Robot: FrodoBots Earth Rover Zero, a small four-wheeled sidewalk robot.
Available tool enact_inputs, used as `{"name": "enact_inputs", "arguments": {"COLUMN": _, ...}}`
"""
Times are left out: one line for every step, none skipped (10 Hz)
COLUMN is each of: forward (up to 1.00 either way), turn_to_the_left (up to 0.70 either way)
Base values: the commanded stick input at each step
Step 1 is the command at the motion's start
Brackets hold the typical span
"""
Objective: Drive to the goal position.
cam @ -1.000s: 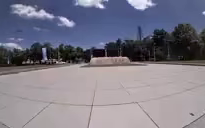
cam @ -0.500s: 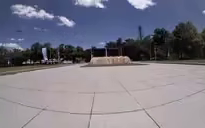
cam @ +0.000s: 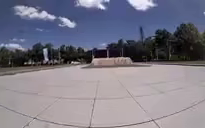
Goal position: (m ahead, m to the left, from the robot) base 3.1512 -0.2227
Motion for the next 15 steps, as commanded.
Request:
{"name": "enact_inputs", "arguments": {"forward": 0.5, "turn_to_the_left": 0.0}}
{"name": "enact_inputs", "arguments": {"forward": 0.5, "turn_to_the_left": 0.0}}
{"name": "enact_inputs", "arguments": {"forward": 0.5, "turn_to_the_left": 0.0}}
{"name": "enact_inputs", "arguments": {"forward": 0.5, "turn_to_the_left": 0.0}}
{"name": "enact_inputs", "arguments": {"forward": 0.5, "turn_to_the_left": 0.0}}
{"name": "enact_inputs", "arguments": {"forward": 0.5, "turn_to_the_left": 0.0}}
{"name": "enact_inputs", "arguments": {"forward": 0.5, "turn_to_the_left": 0.0}}
{"name": "enact_inputs", "arguments": {"forward": 0.5, "turn_to_the_left": 0.0}}
{"name": "enact_inputs", "arguments": {"forward": 0.5, "turn_to_the_left": 0.0}}
{"name": "enact_inputs", "arguments": {"forward": 0.5, "turn_to_the_left": 0.0}}
{"name": "enact_inputs", "arguments": {"forward": 0.5, "turn_to_the_left": 0.0}}
{"name": "enact_inputs", "arguments": {"forward": 0.5, "turn_to_the_left": 0.0}}
{"name": "enact_inputs", "arguments": {"forward": 0.5, "turn_to_the_left": 0.0}}
{"name": "enact_inputs", "arguments": {"forward": 0.5, "turn_to_the_left": 0.0}}
{"name": "enact_inputs", "arguments": {"forward": 0.5, "turn_to_the_left": 0.0}}
